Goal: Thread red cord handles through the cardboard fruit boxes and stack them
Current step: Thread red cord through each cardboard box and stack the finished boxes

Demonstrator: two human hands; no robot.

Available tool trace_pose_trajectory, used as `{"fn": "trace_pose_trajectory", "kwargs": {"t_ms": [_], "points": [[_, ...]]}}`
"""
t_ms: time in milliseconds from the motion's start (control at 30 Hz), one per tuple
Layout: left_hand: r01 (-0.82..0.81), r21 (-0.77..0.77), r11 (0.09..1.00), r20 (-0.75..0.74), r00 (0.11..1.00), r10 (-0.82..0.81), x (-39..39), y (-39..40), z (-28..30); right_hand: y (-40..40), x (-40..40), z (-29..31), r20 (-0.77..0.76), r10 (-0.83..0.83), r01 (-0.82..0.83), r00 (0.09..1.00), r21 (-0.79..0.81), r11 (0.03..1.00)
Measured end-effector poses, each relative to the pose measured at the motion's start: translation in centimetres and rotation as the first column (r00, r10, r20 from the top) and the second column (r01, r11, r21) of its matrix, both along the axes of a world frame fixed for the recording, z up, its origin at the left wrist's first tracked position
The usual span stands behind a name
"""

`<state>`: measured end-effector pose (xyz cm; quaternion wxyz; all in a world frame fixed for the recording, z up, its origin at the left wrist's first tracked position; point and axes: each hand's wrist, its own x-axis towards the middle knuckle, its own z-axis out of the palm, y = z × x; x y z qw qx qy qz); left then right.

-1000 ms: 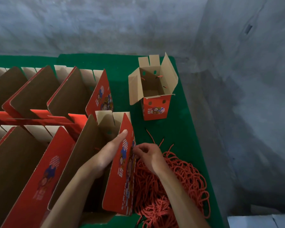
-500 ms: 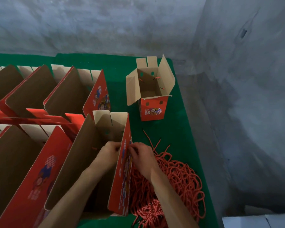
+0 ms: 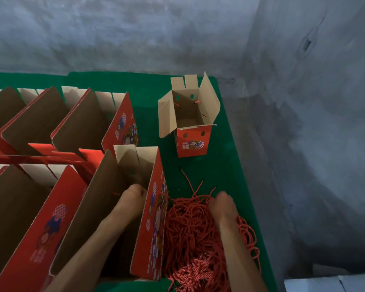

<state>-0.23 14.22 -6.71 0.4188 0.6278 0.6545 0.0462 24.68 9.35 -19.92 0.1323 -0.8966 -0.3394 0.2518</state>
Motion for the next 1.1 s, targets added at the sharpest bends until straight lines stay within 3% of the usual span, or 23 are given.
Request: {"fn": "trace_pose_trajectory", "kwargs": {"t_ms": [67,167,267,500,567,667,733,833,1100], "points": [[-0.034,0.01,0.999,0.049,0.998,0.034,-0.3,-0.1,-0.6,-0.8,1.6,-1.1,-0.049,-0.048,0.045,0.998,-0.072,0.996],[-0.044,0.017,0.999,0.167,0.985,0.041,-0.5,-0.3,-0.8,-0.9,2.2,-2.3,-0.148,-0.047,0.038,0.988,-0.06,0.997],[-0.072,-0.074,0.995,0.3,0.95,0.091,-0.9,-1.1,-0.5,-0.8,1.9,-3.0,-0.147,0.006,-0.011,0.989,-0.035,0.999],[-0.022,-0.211,0.977,0.405,0.908,0.108,-2.5,-2.9,0.3,-0.3,1.4,-3.9,-0.142,0.091,-0.096,0.986,-0.027,0.995],[0.024,-0.236,0.971,0.436,0.896,0.084,-2.8,-3.3,0.4,-0.1,1.1,-3.9,-0.148,0.06,-0.052,0.987,0.054,0.997],[0.056,-0.273,0.96,0.458,0.886,0.078,-3.3,-4.0,0.7,-0.2,0.8,-2.7,-0.28,-0.055,0.153,0.958,0.343,0.927],[0.053,-0.291,0.955,0.469,0.878,0.094,-3.6,-4.1,0.8,-0.1,0.7,-1.2,-0.524,-0.09,0.334,0.847,0.391,0.857],[0.041,-0.299,0.954,0.465,0.879,0.108,-3.8,-4.1,1.0,-0.8,-0.5,1.0,-0.852,0.057,0.465,0.521,0.339,0.818],[-0.056,-0.275,0.96,0.396,0.903,0.166,-2.5,-3.8,0.7,-3.7,-5.6,3.3,-0.971,0.201,0.533,0.132,0.24,0.811]]}}
